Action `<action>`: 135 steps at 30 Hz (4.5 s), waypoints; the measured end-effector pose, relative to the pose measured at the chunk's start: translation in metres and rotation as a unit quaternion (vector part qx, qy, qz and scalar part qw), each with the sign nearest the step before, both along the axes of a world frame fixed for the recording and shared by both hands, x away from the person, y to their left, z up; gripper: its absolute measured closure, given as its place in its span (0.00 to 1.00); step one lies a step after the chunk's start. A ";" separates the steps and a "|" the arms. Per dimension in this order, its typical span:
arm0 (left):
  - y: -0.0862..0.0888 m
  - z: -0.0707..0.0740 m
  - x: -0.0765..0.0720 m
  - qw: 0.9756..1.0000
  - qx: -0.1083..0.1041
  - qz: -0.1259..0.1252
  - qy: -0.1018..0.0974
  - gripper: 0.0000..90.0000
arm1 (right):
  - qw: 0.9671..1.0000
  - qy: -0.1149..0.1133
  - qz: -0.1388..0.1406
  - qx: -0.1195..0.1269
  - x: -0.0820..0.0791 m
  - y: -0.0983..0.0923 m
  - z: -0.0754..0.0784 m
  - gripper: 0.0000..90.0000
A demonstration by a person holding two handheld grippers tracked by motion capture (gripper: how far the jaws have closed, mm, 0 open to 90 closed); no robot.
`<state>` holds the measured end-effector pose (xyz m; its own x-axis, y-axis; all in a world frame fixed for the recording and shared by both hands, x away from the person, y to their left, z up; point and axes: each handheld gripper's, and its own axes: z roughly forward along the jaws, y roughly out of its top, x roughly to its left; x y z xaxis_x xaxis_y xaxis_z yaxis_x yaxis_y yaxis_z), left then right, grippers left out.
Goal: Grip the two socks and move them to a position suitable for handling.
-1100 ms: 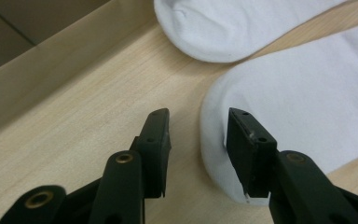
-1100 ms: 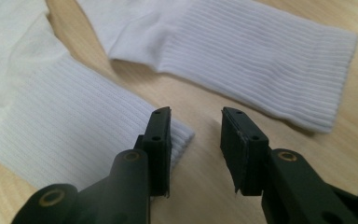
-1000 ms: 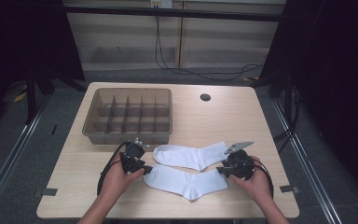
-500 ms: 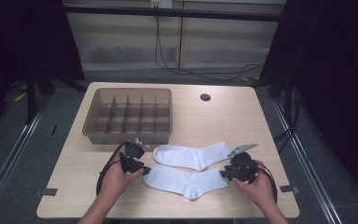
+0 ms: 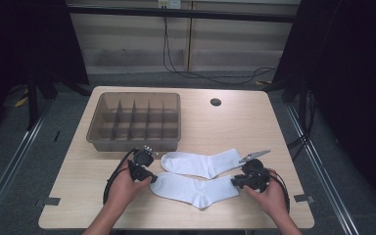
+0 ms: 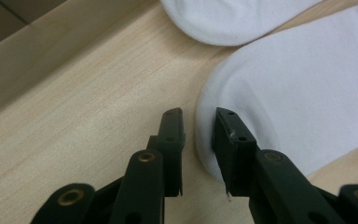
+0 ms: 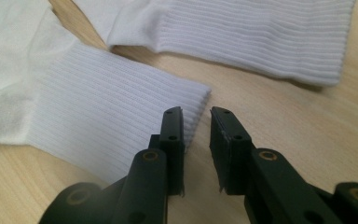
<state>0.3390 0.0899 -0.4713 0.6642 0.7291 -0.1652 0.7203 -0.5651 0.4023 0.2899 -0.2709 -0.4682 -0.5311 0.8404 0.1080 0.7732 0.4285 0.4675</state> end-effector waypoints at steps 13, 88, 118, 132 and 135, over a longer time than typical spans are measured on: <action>0.009 0.006 -0.002 1.000 -0.011 0.011 0.001 0.77 | 1.000 0.005 0.021 0.001 -0.009 0.007 0.002 0.81; -0.044 0.053 0.059 0.999 -0.029 0.020 0.042 0.97 | 0.996 -0.010 -0.038 0.078 0.072 -0.047 0.066 0.98; -0.048 0.010 0.041 0.999 0.018 -0.001 0.048 0.97 | 1.000 0.020 -0.018 0.012 0.071 -0.030 0.005 0.98; -0.042 0.025 0.046 0.999 0.013 0.017 0.033 0.97 | 1.000 0.008 -0.021 0.017 0.064 -0.029 0.008 0.98; -0.040 0.027 0.045 0.999 0.019 0.012 0.039 0.97 | 1.000 0.000 -0.016 0.019 0.062 -0.028 0.013 0.98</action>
<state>0.3842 0.0499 -0.4447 0.6325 0.7516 -0.1871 0.7621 -0.5608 0.3235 0.3516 -0.2990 -0.4547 -0.5044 0.8521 0.1399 0.7862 0.3861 0.4825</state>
